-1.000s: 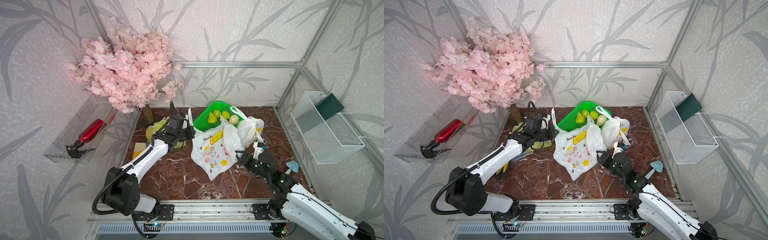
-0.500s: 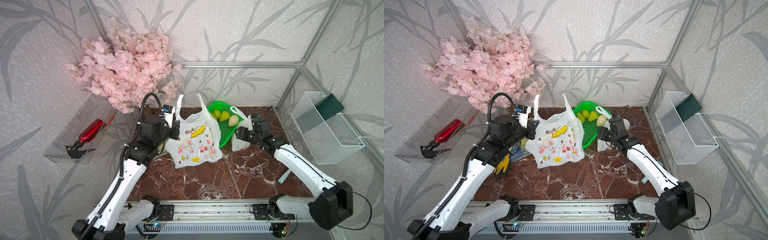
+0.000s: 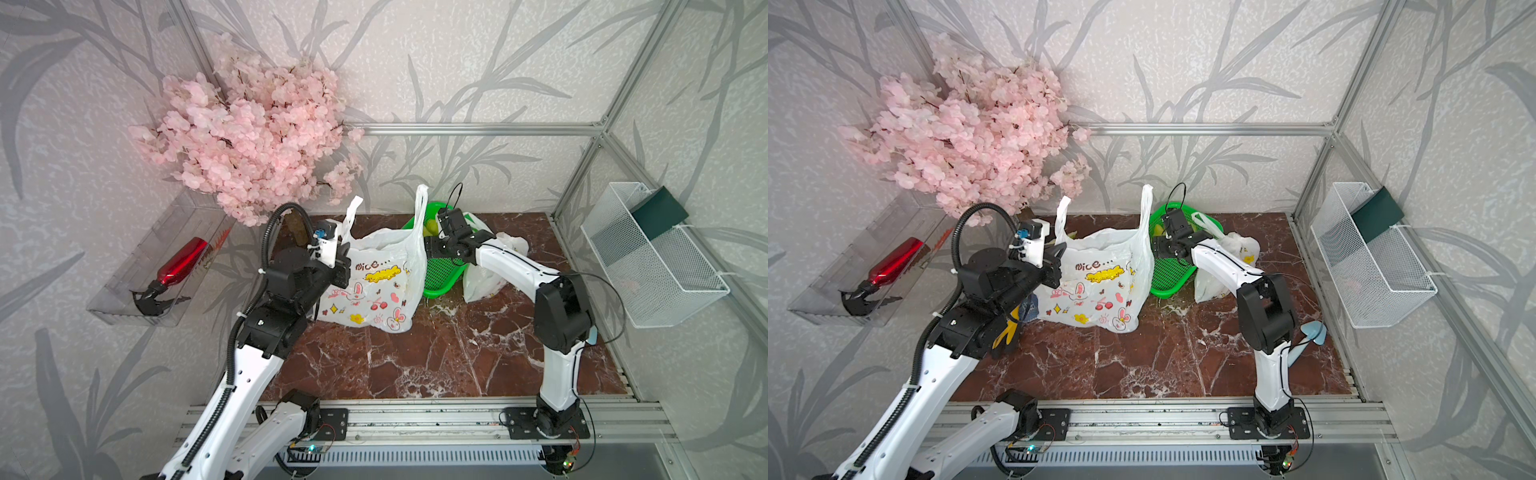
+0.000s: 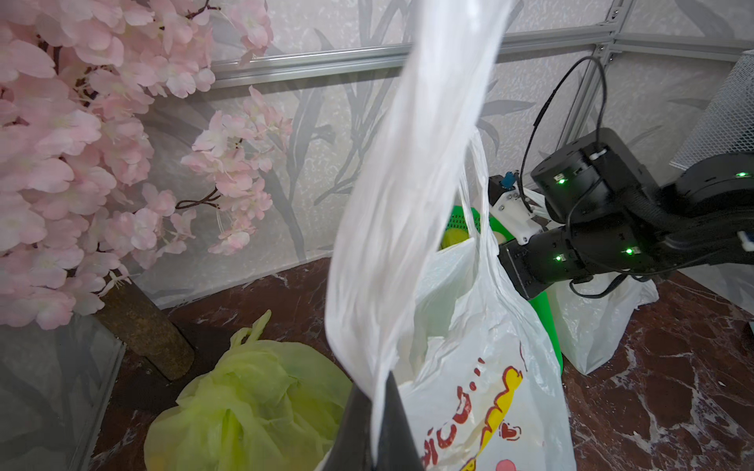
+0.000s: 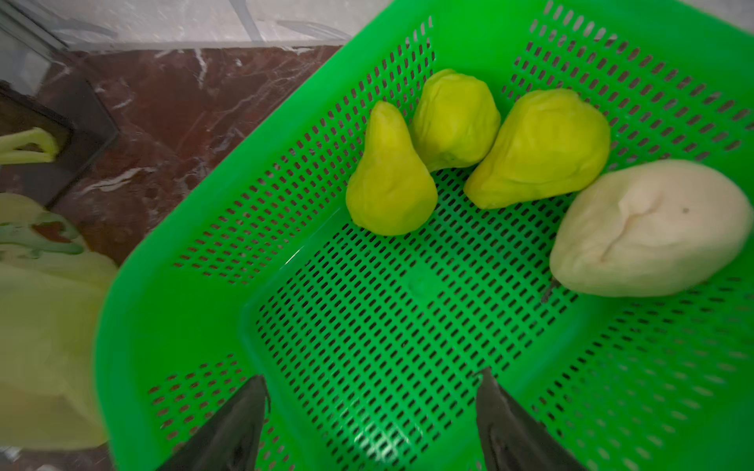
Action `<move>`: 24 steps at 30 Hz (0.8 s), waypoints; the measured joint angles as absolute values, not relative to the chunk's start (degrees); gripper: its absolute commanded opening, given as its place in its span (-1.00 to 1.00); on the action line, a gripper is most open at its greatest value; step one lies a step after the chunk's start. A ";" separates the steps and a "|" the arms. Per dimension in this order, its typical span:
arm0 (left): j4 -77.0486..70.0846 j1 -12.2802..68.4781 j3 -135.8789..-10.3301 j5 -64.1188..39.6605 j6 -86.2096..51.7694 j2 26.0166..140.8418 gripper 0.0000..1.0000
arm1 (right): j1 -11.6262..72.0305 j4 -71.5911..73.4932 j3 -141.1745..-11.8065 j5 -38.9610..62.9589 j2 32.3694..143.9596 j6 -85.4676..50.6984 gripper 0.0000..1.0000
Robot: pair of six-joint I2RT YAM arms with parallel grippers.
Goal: Place the pears into plastic bags & tie knots
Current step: Pick up the pear from the basket.
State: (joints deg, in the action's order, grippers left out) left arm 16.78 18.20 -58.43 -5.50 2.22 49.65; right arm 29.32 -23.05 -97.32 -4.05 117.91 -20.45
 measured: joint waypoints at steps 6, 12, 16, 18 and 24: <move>14.28 17.91 -57.08 -5.74 -0.58 49.63 -1.00 | 29.04 -24.38 -112.68 -6.96 132.92 -18.61 0.75; 11.31 17.80 -54.76 -7.49 -3.40 49.58 -1.00 | 28.45 -28.38 -130.28 -8.45 146.02 -19.88 0.71; 9.32 17.45 -53.65 -8.88 -4.80 49.19 -1.00 | 27.49 -31.14 -138.91 -7.49 152.73 -20.64 0.54; 8.29 17.34 -52.99 -9.37 -5.23 48.75 -1.00 | 27.29 -32.05 -140.18 -6.92 154.15 -20.95 0.44; 6.52 17.06 -51.29 -11.53 -6.26 48.14 -1.00 | 26.55 -30.72 -136.05 -5.96 152.11 -21.52 -0.09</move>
